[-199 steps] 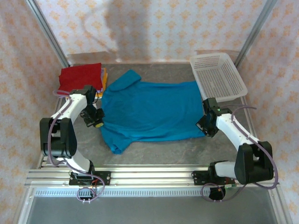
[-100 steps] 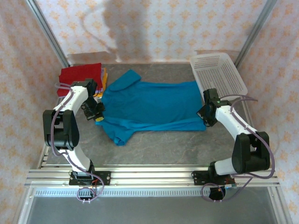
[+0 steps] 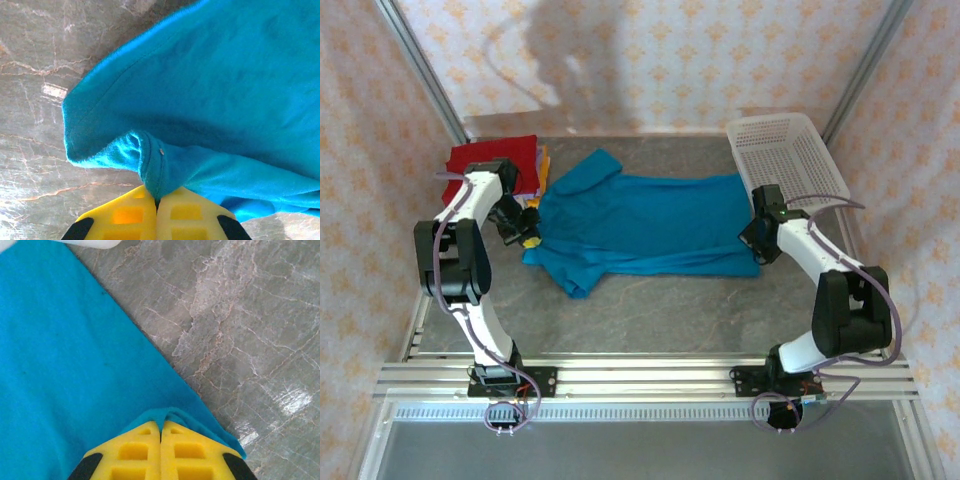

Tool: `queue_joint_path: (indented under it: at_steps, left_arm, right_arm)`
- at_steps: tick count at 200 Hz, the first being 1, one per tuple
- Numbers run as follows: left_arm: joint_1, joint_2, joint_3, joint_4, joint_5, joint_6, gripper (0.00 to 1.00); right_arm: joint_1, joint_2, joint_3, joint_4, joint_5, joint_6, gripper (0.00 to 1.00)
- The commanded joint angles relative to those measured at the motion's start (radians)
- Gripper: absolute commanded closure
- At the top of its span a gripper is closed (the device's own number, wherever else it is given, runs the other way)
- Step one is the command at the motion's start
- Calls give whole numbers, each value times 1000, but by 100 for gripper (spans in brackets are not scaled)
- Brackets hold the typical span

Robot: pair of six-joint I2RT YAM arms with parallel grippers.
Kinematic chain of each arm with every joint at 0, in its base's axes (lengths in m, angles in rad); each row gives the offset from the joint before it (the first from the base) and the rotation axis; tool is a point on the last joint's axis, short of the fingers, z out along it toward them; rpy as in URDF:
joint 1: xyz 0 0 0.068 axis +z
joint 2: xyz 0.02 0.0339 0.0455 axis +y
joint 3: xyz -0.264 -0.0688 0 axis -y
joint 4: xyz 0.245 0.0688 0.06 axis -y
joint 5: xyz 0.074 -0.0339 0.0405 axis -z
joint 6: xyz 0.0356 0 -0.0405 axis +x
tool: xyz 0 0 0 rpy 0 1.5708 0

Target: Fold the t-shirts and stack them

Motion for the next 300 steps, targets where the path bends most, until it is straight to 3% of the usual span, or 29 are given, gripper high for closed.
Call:
queue_joint_path:
  at_steps: [1, 15, 32, 77, 137, 163, 207, 236, 300]
  left_arm:
    - [19, 9, 27, -31, 26, 24, 90]
    - [19, -6, 27, -21, 30, 19, 65]
    - [19, -27, 23, -19, 28, 20, 55]
    - [-5, -125, -107, 59, 19, 4, 50]
    - [-90, -149, -270, 222, 23, -60, 49]
    - [-107, -106, -289, 252, 7, -55, 52]
    - [-108, -67, -286, 275, -6, -43, 83]
    - [-107, -106, -267, 315, 54, -33, 100]
    - [-94, -85, -100, 374, 195, -168, 100]
  right_arm:
    - [-6, -7, 41, -12, 14, -50, 86]
    - [-6, -28, 47, -35, -7, -67, 76]
    - [-6, -67, 47, -70, -25, -83, 70]
    - [0, -173, 9, -125, -71, -94, 65]
    - [70, -164, -32, -131, -148, -82, 65]
    - [74, -190, -76, -106, -152, -69, 65]
    - [73, -149, -94, -61, -217, -71, 65]
    - [85, -118, -99, -38, -231, -68, 65]
    - [113, -57, -116, 35, -275, -50, 65]
